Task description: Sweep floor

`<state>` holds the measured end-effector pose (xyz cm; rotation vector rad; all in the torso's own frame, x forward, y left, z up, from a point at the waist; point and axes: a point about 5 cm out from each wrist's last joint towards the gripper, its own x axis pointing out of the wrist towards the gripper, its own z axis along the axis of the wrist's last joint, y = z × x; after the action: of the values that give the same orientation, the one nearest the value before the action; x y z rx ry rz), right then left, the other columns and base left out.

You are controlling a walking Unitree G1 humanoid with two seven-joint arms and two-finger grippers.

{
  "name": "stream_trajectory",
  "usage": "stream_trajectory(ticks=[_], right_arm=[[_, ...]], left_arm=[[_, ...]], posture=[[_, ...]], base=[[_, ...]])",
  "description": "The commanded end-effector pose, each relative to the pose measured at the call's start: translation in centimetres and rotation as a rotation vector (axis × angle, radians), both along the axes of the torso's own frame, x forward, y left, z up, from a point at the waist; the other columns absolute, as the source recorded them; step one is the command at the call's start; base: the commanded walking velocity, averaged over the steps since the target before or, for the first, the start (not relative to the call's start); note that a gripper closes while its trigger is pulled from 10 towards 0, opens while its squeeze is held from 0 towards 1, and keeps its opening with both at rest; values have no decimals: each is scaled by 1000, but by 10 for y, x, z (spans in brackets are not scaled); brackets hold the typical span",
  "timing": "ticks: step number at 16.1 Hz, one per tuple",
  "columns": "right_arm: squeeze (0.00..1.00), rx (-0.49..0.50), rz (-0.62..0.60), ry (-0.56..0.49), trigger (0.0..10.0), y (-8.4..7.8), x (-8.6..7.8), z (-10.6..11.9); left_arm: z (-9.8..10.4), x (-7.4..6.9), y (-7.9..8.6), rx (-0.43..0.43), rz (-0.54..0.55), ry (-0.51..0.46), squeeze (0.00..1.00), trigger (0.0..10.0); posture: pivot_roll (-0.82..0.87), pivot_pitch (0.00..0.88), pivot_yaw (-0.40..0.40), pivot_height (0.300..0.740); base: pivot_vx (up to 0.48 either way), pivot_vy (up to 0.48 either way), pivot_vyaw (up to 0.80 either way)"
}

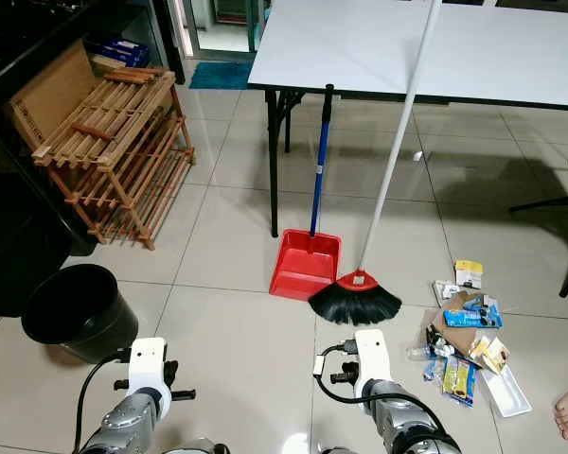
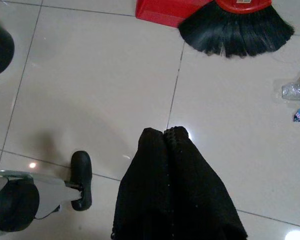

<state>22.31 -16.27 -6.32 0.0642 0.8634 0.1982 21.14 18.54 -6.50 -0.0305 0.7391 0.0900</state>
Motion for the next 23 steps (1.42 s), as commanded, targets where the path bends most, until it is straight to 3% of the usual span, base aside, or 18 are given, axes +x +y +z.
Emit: stream_trajectory(ticks=[1, 17, 23], right_arm=[[0, -2, -11, -4, 10000, -1, 0, 0], [0, 2, -12, 4, 10000, 0, -1, -1], [0, 8, -9, 5, 10000, 1, -1, -1]], left_arm=[[-2, -3, -1, -2, 3, 12, 0, 10000], [-2, -2, -2, 1, -4, 11, 0, 10000], [-2, -2, -3, 2, -5, 12, 0, 10000]], posture=[[12, 69, 3, 740], [17, 73, 3, 740], [18, 73, 3, 740]], base=[[0, 0, 0], [0, 0, 0], [0, 0, -608]])
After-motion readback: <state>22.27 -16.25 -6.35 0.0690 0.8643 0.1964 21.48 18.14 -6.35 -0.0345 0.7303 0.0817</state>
